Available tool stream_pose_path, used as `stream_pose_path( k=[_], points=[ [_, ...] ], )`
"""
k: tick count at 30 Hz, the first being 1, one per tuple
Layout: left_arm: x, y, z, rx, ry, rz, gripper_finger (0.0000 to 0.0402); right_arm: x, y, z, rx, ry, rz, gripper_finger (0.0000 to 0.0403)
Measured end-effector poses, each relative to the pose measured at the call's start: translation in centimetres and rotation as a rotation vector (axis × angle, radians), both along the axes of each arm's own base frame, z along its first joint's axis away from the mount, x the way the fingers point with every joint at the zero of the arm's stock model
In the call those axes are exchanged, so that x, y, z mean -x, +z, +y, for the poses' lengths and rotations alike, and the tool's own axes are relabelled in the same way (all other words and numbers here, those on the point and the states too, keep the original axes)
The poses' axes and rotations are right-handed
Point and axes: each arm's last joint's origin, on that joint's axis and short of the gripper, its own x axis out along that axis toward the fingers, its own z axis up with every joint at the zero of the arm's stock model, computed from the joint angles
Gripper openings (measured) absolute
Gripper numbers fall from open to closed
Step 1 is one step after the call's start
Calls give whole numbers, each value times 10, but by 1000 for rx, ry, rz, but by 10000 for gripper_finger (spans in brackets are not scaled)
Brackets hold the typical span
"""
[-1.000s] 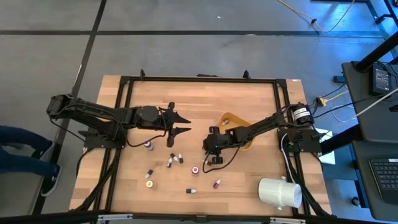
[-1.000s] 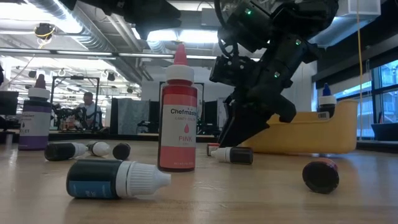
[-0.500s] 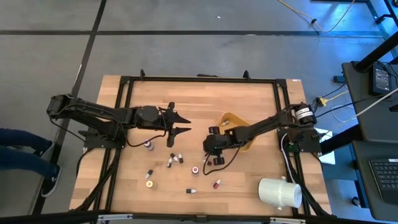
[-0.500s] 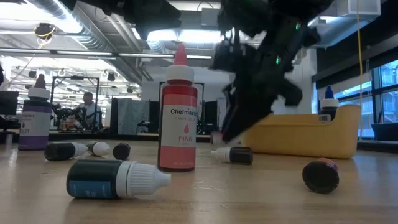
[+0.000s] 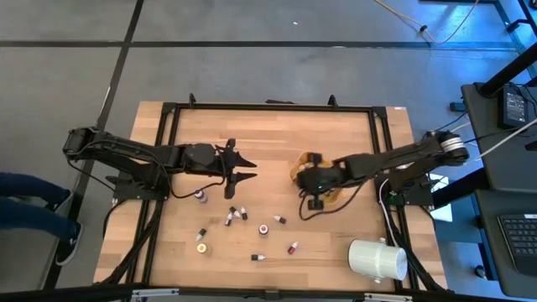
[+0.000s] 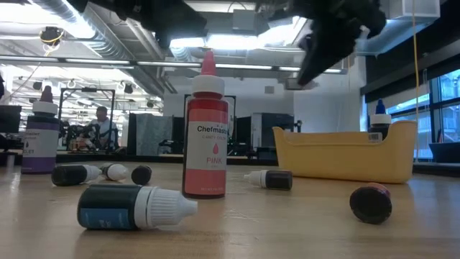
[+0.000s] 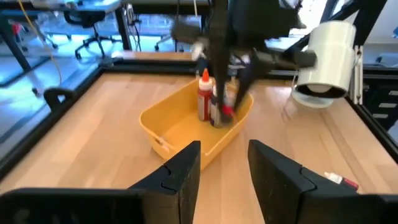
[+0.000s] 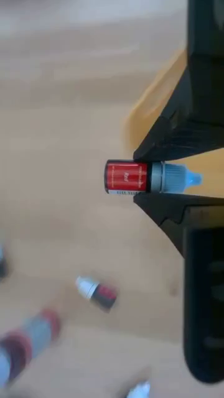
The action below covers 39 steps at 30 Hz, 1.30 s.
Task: Pick & Place food coloring
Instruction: Put the top small red food coloring bottle in the yellow bin
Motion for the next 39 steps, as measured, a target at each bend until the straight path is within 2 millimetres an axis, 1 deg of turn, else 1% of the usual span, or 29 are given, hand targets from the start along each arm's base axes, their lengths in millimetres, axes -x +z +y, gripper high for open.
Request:
stream_pose_path(
  k=[2,5,12,15,17,20,24,27,30,34,39],
  points=[
    [0,-1,0,19,6,6,131,14,-1,-6,2,-67,21,84],
    [0,-1,0,20,6,13,134,25,-12,-13,15,-131,8,84],
    [0,-1,0,52,16,6,145,24,-56,-33,-4,-191,-75,84],
    [0,-2,0,52,16,14,156,25,-67,-42,-16,-203,-60,86],
    [1,-2,0,52,16,17,166,25,-71,-47,-31,-246,-51,87],
    [1,-4,0,51,15,33,185,25,-76,-53,-53,-300,-58,88],
    [2,-5,-1,54,16,49,211,25,-76,-56,-51,-310,-60,89],
    [2,-7,-1,87,28,64,223,25,-76,-56,-41,-295,-55,89],
    [4,-10,-1,131,28,98,225,25,-76,-56,-41,-294,-55,89],
    [6,-15,-3,208,-32,166,222,25,-76,-56,-41,-294,-55,89],
    [10,-22,-5,239,-65,246,222,24,-76,-55,-92,-272,-49,90]
  ],
)
